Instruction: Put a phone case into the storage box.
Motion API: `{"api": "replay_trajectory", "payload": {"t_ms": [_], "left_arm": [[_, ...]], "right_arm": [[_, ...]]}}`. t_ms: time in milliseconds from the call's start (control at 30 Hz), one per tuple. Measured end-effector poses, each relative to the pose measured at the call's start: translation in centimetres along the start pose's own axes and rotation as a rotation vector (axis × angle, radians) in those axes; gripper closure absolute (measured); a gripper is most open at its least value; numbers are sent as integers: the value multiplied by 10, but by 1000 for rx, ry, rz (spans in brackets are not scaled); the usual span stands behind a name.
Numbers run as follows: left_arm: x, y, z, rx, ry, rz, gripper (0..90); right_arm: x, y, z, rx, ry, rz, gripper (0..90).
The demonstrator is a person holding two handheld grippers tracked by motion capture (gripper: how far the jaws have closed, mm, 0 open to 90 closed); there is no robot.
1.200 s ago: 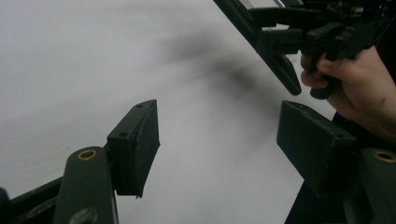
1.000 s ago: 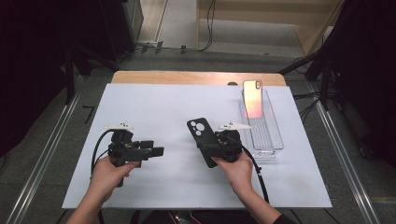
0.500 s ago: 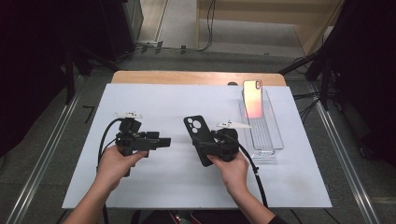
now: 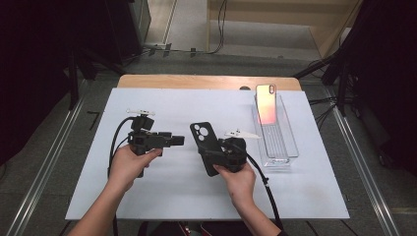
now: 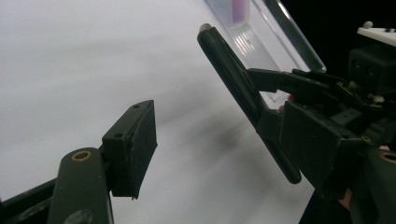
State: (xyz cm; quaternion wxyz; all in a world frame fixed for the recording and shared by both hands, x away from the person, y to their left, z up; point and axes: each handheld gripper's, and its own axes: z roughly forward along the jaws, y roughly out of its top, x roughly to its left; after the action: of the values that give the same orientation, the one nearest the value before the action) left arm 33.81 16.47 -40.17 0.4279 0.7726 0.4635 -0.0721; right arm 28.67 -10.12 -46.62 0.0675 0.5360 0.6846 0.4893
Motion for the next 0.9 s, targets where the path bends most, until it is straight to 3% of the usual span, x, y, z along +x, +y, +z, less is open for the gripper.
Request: {"api": "replay_trajectory", "payload": {"t_ms": [367,500,900], "left_arm": [[-1,13,11,-2,21,-38,283],[-1,17,15,1,47,-43,288],[1,25,29,-8,50,-131,360]], "right_arm": [[5,-7,11,-22,27,43,134],[8,-8,13,-29,29,44,134],[14,-10,14,-71,51,68,133]]}}
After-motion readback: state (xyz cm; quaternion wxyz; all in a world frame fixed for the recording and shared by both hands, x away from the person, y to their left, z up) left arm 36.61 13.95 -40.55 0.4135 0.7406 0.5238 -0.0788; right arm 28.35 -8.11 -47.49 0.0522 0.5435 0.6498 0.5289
